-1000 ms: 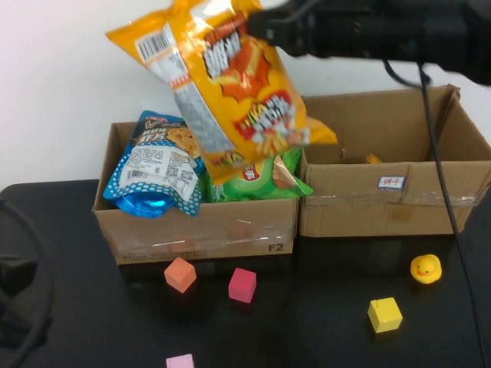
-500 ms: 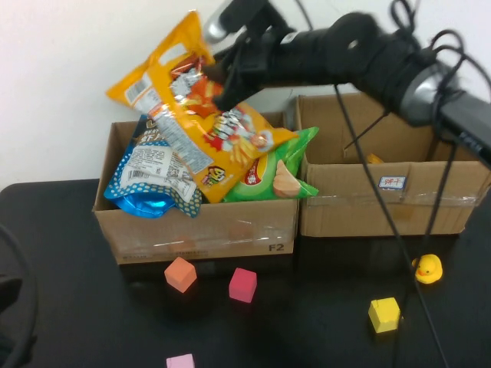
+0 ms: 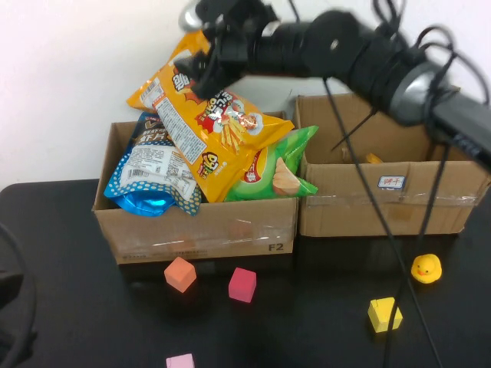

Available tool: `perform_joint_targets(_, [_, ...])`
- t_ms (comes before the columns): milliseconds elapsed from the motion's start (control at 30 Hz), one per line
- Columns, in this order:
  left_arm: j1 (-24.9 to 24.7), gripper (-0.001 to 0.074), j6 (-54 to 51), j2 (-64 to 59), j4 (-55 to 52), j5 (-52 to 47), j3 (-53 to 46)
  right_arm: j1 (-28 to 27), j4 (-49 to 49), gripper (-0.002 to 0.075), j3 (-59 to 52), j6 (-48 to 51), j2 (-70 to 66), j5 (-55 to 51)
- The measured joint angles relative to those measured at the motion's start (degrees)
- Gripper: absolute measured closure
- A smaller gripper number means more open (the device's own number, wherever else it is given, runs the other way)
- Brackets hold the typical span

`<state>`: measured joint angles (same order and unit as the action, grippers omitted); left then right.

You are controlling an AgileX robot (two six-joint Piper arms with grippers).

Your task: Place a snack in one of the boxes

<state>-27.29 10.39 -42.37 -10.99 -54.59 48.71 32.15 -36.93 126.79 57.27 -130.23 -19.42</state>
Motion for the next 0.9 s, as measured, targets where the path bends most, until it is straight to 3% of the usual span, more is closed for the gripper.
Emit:
perform_joint_targets(167, [0.00, 0.0736, 3.25, 2.15, -4.21, 3.83, 0.00, -0.20, 3.65, 0.0208, 0.09, -7.73, 6.12, -5.82])
perform_joint_targets(300, [0.00, 0.0736, 11.78, 6.85, -14.73, 4.45, 0.00, -0.58, 16.03, 0.0258, 0.09, -18.51, 11.66, -15.05])
perform_joint_targets(367, [0.00, 0.0736, 14.58, 9.70, -18.67, 4.45, 0.00, -0.58, 23.78, 0.0345, 0.09, -24.48, 14.35, -20.30])
perform_joint_targets(500, [0.00, 0.0736, 18.66, 15.88, -20.87, 5.79, -1.54, -0.58, 36.31, 0.0615, 0.09, -30.67, 19.02, -32.78])
perform_joint_targets(567, [0.00, 0.0736, 20.85, 19.20, -21.23, 8.08, -4.46, -0.58, 40.62, 0.0678, 0.21, -32.72, 21.06, -38.47])
perform_joint_targets(667, [0.00, 0.0736, 25.42, 23.46, -23.81, 14.07, -12.29, -0.94, 42.47, 0.0708, 0.06, -35.48, 24.69, -43.48])
perform_joint_targets(900, [0.00, 0.0736, 31.49, 30.08, -28.40, 24.57, -29.43, -1.07, 36.50, 0.0720, -8.11, -36.04, 37.27, -41.66])
